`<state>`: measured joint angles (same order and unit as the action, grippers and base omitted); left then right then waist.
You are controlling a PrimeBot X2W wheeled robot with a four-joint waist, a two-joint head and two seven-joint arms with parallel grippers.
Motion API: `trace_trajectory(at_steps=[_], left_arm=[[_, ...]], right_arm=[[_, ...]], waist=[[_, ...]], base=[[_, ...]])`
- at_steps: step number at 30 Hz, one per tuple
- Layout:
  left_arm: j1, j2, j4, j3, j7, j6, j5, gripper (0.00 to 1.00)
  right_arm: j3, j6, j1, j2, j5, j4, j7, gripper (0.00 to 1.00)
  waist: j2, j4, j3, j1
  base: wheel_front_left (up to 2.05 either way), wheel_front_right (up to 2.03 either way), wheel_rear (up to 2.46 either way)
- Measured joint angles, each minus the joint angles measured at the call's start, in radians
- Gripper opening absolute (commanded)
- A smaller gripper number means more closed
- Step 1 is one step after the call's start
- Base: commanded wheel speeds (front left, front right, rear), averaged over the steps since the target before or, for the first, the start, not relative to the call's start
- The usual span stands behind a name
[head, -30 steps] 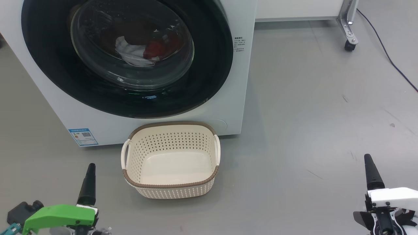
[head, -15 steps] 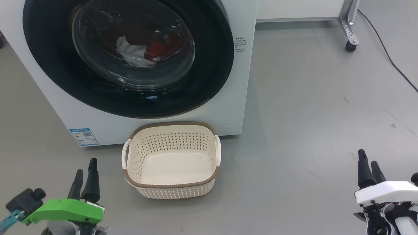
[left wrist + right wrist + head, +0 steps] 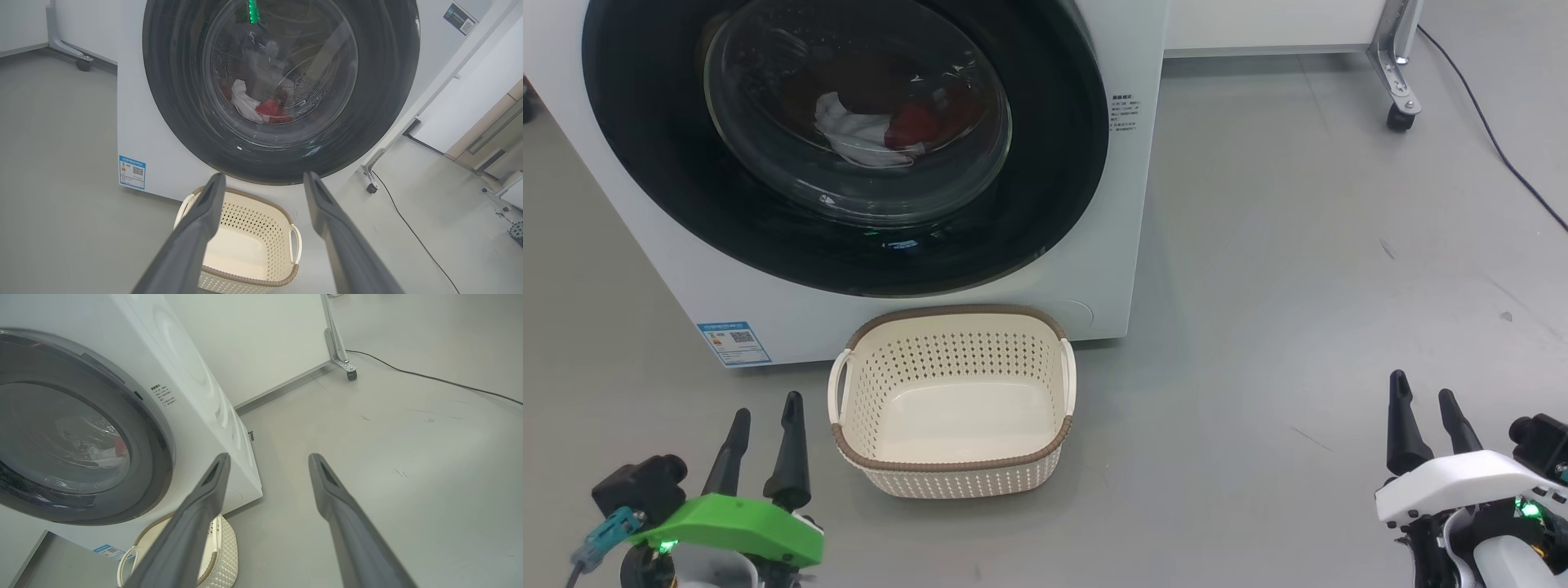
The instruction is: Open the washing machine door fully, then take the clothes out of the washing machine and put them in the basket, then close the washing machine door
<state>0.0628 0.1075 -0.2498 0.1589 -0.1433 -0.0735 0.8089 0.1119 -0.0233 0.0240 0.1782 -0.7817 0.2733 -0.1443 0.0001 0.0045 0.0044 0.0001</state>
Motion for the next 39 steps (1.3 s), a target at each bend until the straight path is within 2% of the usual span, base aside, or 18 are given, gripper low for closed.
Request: trace_trajectory(at_steps=[8, 14, 20, 23, 31, 39], left_arm=[[-0.001, -0.002, -0.004, 0.032, -0.027, 0.026, -0.161, 1.00], [-0.001, -0.007, -0.011, 0.041, -0.048, 0.037, -0.247, 1.00], [-0.001, -0.016, -0.022, 0.051, -0.071, 0.045, -0.330, 1.00], [-0.001, -0.021, -0.029, 0.058, -0.082, 0.050, -0.371, 1.00], [-0.001, -0.027, -0.045, 0.058, -0.107, 0.056, -0.440, 1.00], [-0.001, -0.034, -0.070, 0.037, -0.109, 0.059, -0.441, 1.00]], right_arm=[[0.037, 0.020, 0.000, 0.000, 0.139, -0.003, -0.030, 1.00], [0.061, 0.036, -0.001, 0.002, 0.232, -0.006, -0.048, 1.00], [0.087, 0.037, -0.001, 0.001, 0.318, -0.009, -0.068, 1.00], [0.098, 0.052, -0.002, 0.000, 0.361, -0.012, -0.082, 1.00], [0.115, 0.054, -0.003, -0.001, 0.447, -0.014, -0.100, 1.00], [0.100, 0.054, -0.009, -0.015, 0.451, -0.014, -0.100, 1.00]], waist=[[0.0000, -0.001, 0.000, 0.0000], [0.0000, -0.002, 0.000, 0.0000], [0.0000, -0.002, 0.000, 0.0000], [0.0000, -0.002, 0.000, 0.0000], [0.0000, -0.001, 0.000, 0.0000], [0.0000, -0.001, 0.001, 0.0000]], base=[[0.00, 0.00, 0.00], [0.00, 0.00, 0.00], [0.00, 0.00, 0.00], [0.00, 0.00, 0.00], [0.00, 0.00, 0.00], [0.00, 0.00, 0.00]])
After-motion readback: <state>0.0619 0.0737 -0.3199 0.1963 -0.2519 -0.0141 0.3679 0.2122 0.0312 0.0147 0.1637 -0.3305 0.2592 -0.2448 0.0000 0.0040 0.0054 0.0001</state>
